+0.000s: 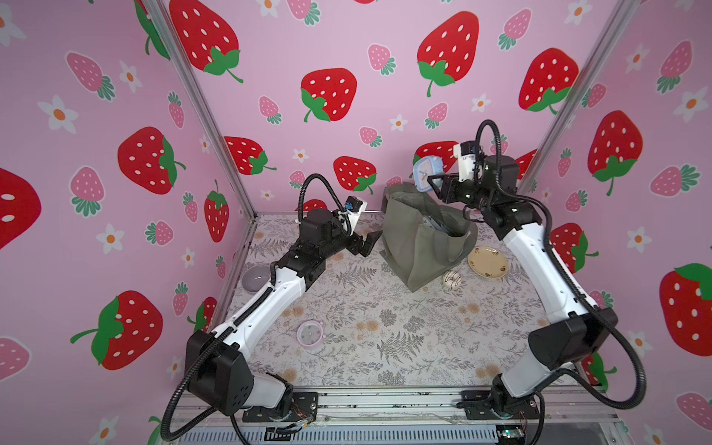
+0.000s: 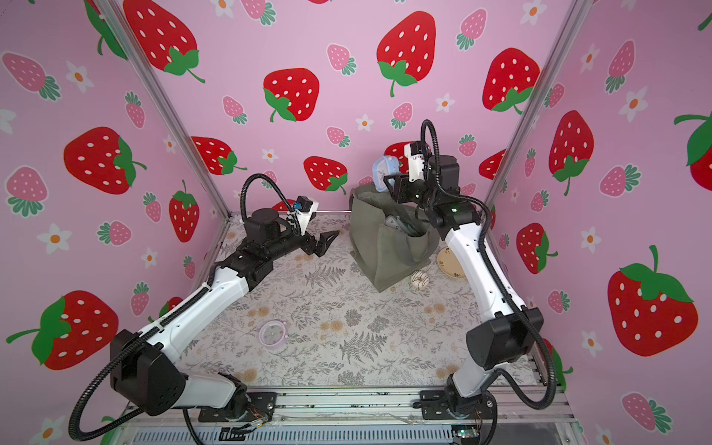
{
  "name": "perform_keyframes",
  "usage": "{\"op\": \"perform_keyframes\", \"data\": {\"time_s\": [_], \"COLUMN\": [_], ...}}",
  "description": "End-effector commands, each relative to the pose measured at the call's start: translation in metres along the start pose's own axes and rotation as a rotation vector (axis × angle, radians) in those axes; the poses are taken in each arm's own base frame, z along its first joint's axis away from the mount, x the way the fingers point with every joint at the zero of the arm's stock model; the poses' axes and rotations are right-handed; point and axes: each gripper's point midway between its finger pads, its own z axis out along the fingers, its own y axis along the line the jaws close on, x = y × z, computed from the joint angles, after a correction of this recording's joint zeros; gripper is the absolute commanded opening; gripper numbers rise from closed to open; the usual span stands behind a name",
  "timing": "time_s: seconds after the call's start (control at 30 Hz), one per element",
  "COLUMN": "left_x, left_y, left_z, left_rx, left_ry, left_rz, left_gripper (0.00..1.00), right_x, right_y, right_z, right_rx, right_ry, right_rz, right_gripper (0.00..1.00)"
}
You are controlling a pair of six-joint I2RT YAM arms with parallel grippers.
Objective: Put the alarm clock into the canvas bag
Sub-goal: Place the alarm at the canvas bag.
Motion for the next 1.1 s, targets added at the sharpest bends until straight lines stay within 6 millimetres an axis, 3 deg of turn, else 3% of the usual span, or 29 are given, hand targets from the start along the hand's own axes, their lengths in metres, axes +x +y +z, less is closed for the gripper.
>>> {"op": "perform_keyframes", "data": {"time_s": [0.0,0.2,0.3,0.43,0.7,0.73,0.8,0.83,0.87,1.0,1.07], "left_x": [-0.013,-0.004,0.008,0.035,0.092,0.1,0.113,0.121,0.129,0.158,0.163], "left_y": [0.014,0.047,0.057,0.062,0.055,0.053,0.048,0.046,0.044,0.032,0.032], "left_z": [-0.011,-0.033,-0.05,-0.072,-0.109,-0.114,-0.122,-0.127,-0.131,-0.143,-0.147], "left_rx": [-0.091,-0.305,-0.389,-0.468,-0.565,-0.569,-0.569,-0.58,-0.584,-0.583,-0.596], "left_ry": [-0.015,0.01,0.047,0.125,0.32,0.351,0.409,0.438,0.465,0.576,0.606], "left_rz": [-0.056,-0.205,-0.278,-0.344,-0.458,-0.468,-0.474,-0.479,-0.488,-0.532,-0.544], "left_gripper": [1.0,0.99,0.98,0.98,0.98,0.98,0.98,0.98,0.98,0.98,0.99], "right_x": [0.027,0.065,0.086,0.119,0.165,0.168,0.169,0.167,0.164,0.14,0.125], "right_y": [-0.026,-0.054,-0.055,-0.051,-0.061,-0.06,-0.059,-0.06,-0.059,-0.051,-0.047], "right_z": [0.009,0.037,0.05,0.062,0.065,0.065,0.064,0.063,0.062,0.056,0.052], "right_rx": [0.122,0.198,0.168,0.113,0.111,0.104,0.109,0.115,0.117,0.115,0.117], "right_ry": [0.121,0.286,0.387,0.51,0.658,0.665,0.657,0.643,0.63,0.559,0.518], "right_rz": [-0.089,-0.106,-0.104,-0.114,-0.138,-0.138,-0.142,-0.145,-0.142,-0.127,-0.115], "right_gripper": [0.29,0.29,0.29,0.29,0.35,0.4,0.61,0.77,1.0,1.0,1.0]}}
